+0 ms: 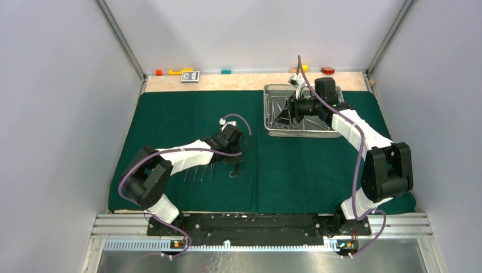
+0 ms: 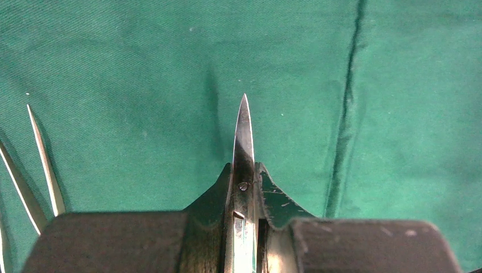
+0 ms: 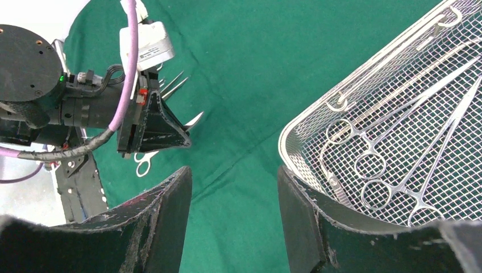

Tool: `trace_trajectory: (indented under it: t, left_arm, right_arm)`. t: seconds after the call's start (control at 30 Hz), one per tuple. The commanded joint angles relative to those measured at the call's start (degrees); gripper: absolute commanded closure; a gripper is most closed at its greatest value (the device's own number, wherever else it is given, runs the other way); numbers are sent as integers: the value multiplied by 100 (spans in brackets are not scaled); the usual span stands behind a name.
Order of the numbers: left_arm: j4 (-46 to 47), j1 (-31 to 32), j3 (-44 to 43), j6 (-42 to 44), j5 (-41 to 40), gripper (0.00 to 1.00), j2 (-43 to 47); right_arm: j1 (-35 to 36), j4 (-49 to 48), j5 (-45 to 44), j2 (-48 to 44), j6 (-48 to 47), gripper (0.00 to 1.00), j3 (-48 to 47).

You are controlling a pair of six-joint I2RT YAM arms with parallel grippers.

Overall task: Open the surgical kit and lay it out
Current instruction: Place the medical item in the surgical kit.

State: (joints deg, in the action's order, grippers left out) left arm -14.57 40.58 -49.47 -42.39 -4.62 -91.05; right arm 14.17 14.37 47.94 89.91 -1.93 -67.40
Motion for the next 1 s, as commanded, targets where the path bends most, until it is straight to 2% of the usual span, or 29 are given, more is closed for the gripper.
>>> trace_trajectory:
  t: [0.0, 0.07, 0.27, 0.97]
  left_arm:
    - [154, 3, 78, -165, -127, 100, -71]
    - [230, 8, 155, -171, -145, 100, -63]
    - [346, 6, 266, -191, -136, 92, -102]
    - [416, -4, 481, -123, -100, 86, 37]
  right_arm:
    - [-26, -233, 182, -58, -45, 44, 8]
    - [-21, -220, 218, -30, -42, 44, -18]
    - [-24, -225, 265, 30, -25, 44, -75]
    - [-26, -138, 286, 44, -44, 45, -110]
